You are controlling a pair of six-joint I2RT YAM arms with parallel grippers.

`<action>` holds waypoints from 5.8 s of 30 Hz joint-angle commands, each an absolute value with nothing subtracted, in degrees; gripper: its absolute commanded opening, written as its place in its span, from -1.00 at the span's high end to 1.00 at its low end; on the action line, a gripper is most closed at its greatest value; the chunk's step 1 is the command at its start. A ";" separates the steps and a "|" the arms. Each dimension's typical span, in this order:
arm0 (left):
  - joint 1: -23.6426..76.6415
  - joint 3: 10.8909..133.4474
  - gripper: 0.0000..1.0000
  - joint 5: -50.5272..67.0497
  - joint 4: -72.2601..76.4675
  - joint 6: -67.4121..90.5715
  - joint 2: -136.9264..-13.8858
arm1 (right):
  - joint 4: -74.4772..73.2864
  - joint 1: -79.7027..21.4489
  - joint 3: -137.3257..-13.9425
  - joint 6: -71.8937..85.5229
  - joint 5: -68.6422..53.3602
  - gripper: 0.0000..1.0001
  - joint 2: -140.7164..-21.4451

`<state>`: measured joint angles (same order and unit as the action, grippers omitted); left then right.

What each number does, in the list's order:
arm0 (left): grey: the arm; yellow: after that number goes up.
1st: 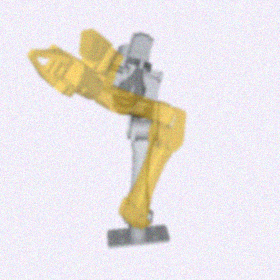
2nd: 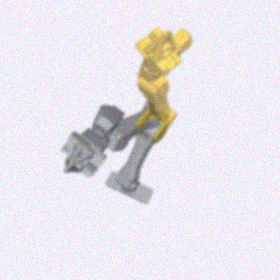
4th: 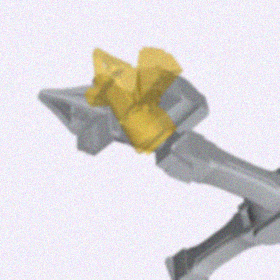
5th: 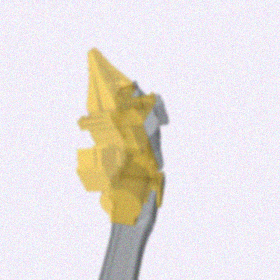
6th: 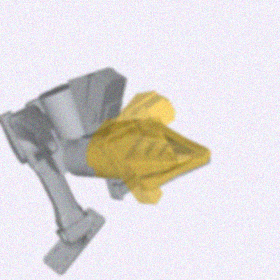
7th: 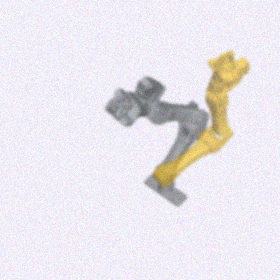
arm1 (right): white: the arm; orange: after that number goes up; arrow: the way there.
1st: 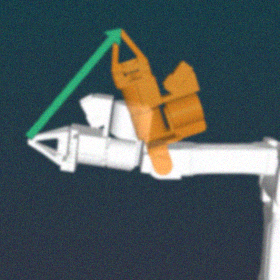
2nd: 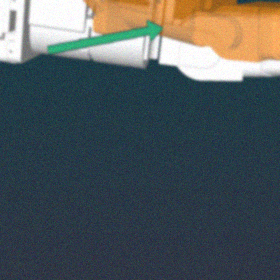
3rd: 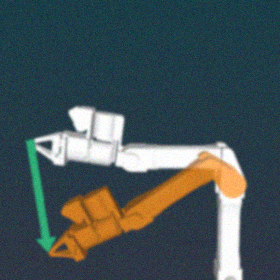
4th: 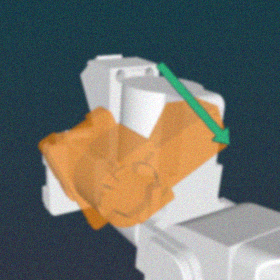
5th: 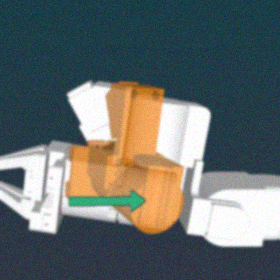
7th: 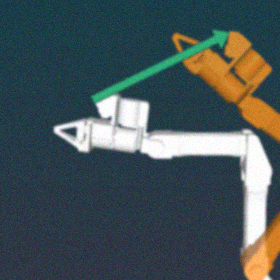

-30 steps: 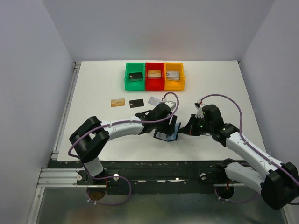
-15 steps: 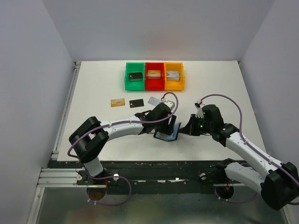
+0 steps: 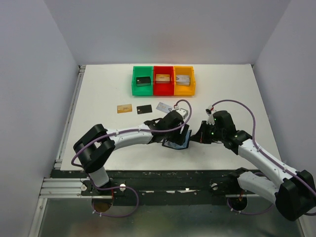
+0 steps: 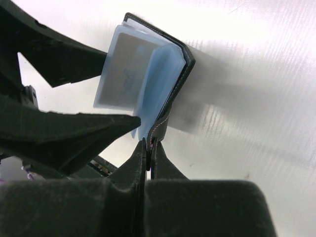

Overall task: Take the credit cards out of the card holder
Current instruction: Remove the credit card from the card holder.

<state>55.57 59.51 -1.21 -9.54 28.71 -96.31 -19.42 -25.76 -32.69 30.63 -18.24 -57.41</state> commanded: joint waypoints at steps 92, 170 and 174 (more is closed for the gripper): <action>62.58 66.36 -0.72 -5.01 -14.24 21.18 -100.37 | -23.64 -25.58 -33.75 31.29 -11.34 1.00 -57.74; 52.65 68.73 0.18 -4.13 -10.28 21.53 -101.77 | -28.65 -25.58 -34.63 28.56 -7.21 0.99 -59.94; 52.56 69.61 0.26 -4.65 -11.16 21.36 -104.50 | -28.92 -25.58 -35.24 28.83 -6.86 0.99 -60.38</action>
<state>52.88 67.59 -5.69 -10.09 22.50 -101.82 -27.22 -25.76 -32.88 28.99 -9.02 -59.99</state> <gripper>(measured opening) 0.397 0.023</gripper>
